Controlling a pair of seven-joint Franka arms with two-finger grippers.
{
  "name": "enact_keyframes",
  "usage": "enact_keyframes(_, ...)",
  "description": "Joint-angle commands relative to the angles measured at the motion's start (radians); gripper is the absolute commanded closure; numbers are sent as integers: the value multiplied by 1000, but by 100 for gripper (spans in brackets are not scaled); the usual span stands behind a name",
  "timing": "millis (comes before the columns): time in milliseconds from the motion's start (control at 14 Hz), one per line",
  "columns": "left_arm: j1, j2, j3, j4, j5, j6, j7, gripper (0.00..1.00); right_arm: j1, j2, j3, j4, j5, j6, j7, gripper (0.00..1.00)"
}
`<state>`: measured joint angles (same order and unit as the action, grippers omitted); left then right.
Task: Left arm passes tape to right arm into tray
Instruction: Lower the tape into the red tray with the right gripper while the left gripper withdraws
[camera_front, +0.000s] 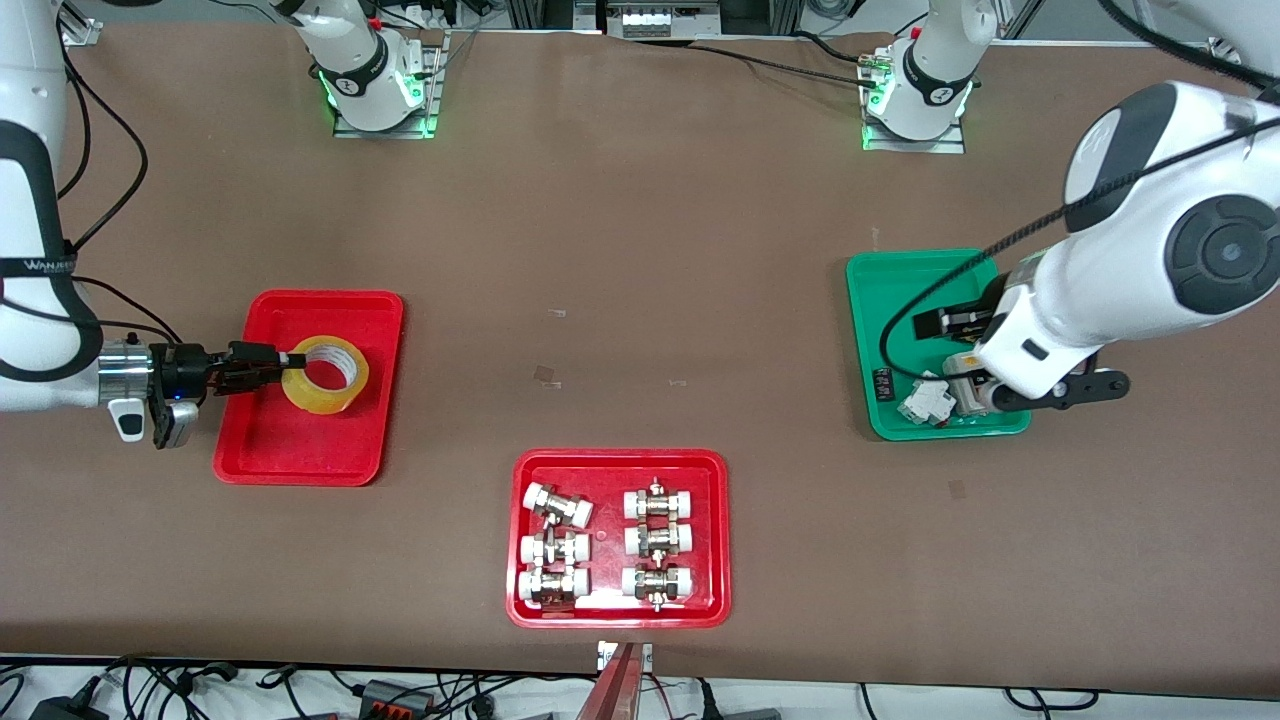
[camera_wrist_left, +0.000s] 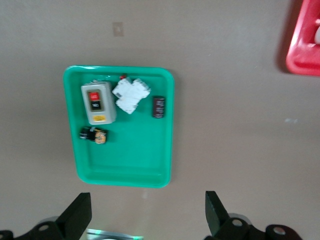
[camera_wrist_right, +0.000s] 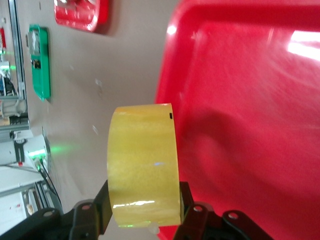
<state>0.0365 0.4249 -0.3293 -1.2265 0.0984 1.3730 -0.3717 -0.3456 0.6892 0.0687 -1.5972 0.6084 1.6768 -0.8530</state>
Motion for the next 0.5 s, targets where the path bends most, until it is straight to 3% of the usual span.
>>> enact_keyframes(0, 37, -165, -8, -253, 21, 104, 68, 0, -19, 35, 23, 7, -15, -25, -55, 100)
enact_keyframes(143, 40, -291, -8, -465, 20, 240, 69, 0, -18, 46, 23, 8, -41, -14, -69, 94)
enact_keyframes(214, 39, -323, -7, -511, 20, 256, 71, 0, -13, 46, 23, 10, -80, 0, -69, 56)
enact_keyframes(286, 39, -325, -7, -512, 21, 250, 74, 0, -6, 46, 23, 10, -107, 29, -72, 1)
enact_keyframes(429, 39, -313, -5, -476, 30, 238, 80, 0, 25, 38, 25, 8, -171, 78, -89, 0)
